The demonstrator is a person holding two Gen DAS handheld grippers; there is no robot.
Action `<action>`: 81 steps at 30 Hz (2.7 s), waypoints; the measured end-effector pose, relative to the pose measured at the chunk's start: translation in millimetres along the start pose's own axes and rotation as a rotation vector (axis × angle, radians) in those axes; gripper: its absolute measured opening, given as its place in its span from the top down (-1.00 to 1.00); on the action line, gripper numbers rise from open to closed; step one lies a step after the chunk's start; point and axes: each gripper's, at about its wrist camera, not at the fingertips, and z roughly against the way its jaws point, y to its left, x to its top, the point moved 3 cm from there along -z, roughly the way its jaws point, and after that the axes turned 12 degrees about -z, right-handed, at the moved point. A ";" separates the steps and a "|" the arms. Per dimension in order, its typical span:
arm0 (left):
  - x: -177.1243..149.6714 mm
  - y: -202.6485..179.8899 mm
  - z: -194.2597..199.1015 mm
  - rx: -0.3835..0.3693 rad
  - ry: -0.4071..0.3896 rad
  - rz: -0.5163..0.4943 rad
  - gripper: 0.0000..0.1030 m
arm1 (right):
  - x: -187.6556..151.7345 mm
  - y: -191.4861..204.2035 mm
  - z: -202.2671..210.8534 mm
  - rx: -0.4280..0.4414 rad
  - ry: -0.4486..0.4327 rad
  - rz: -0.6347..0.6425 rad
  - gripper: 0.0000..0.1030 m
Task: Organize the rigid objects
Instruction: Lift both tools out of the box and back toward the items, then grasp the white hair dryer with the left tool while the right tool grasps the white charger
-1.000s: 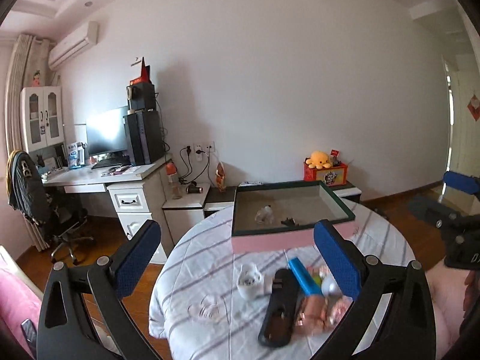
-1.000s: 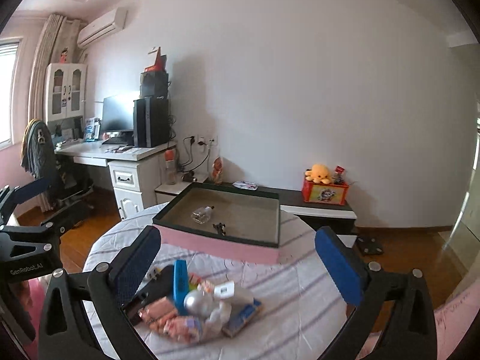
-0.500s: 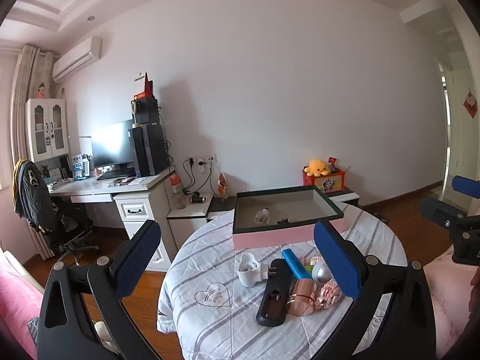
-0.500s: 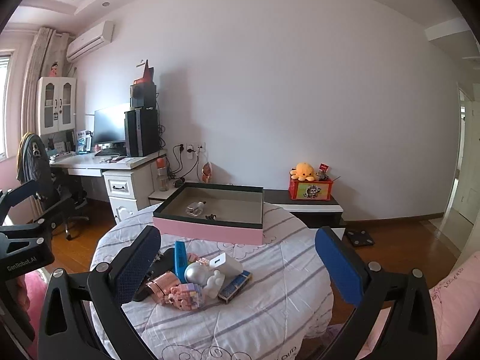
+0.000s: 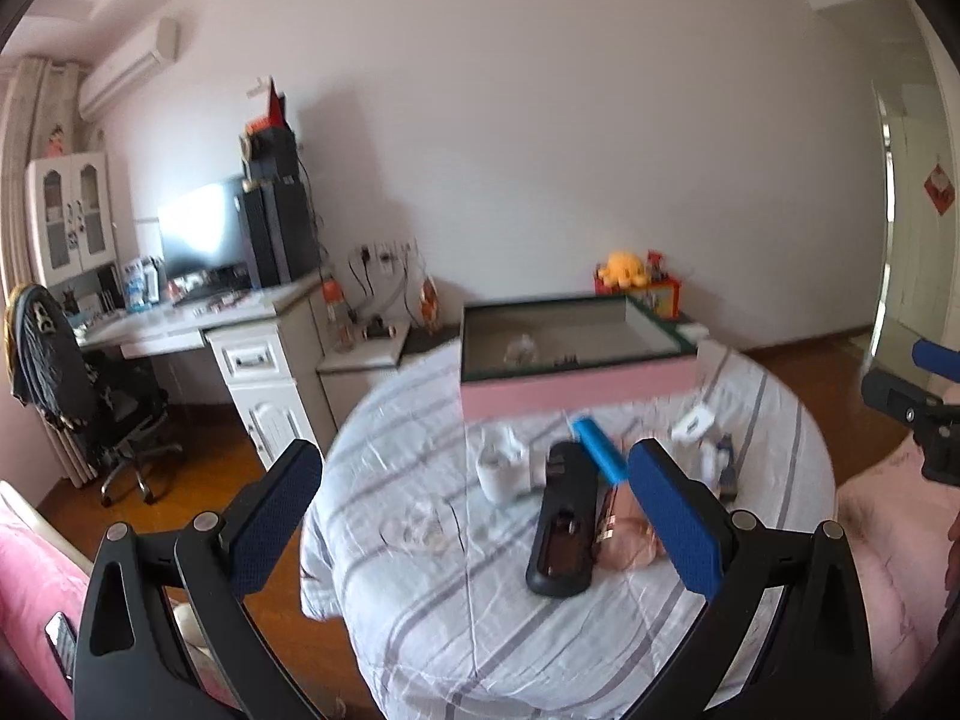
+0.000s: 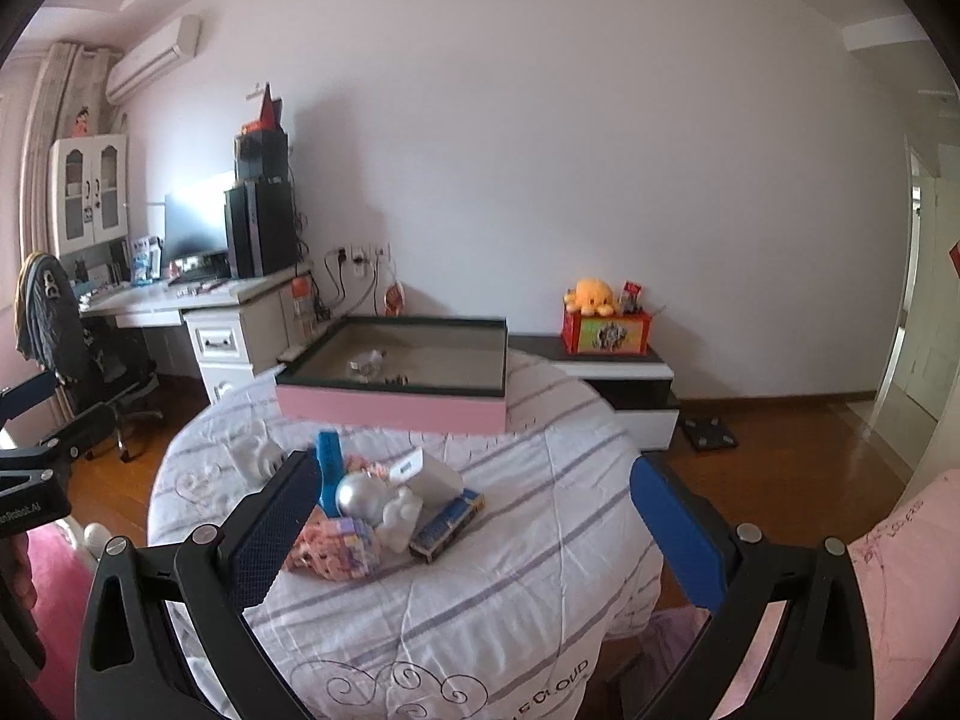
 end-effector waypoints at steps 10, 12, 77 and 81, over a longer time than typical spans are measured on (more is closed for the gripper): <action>-19.7 -14.2 -61.3 -0.060 0.136 -0.021 -1.00 | -26.8 -10.0 -52.8 -0.018 0.128 -0.006 -1.00; -21.2 -14.1 -74.1 -0.064 0.160 -0.019 -1.00 | -30.2 -12.8 -63.5 -0.024 0.149 -0.012 -1.00; -42.4 -2.7 -163.3 -0.173 0.297 -0.038 -0.23 | -36.3 4.4 -210.0 0.203 0.414 -0.133 -0.26; -42.9 -2.9 -164.8 -0.174 0.301 -0.034 -0.23 | -35.5 5.0 -212.1 0.207 0.415 -0.118 -0.25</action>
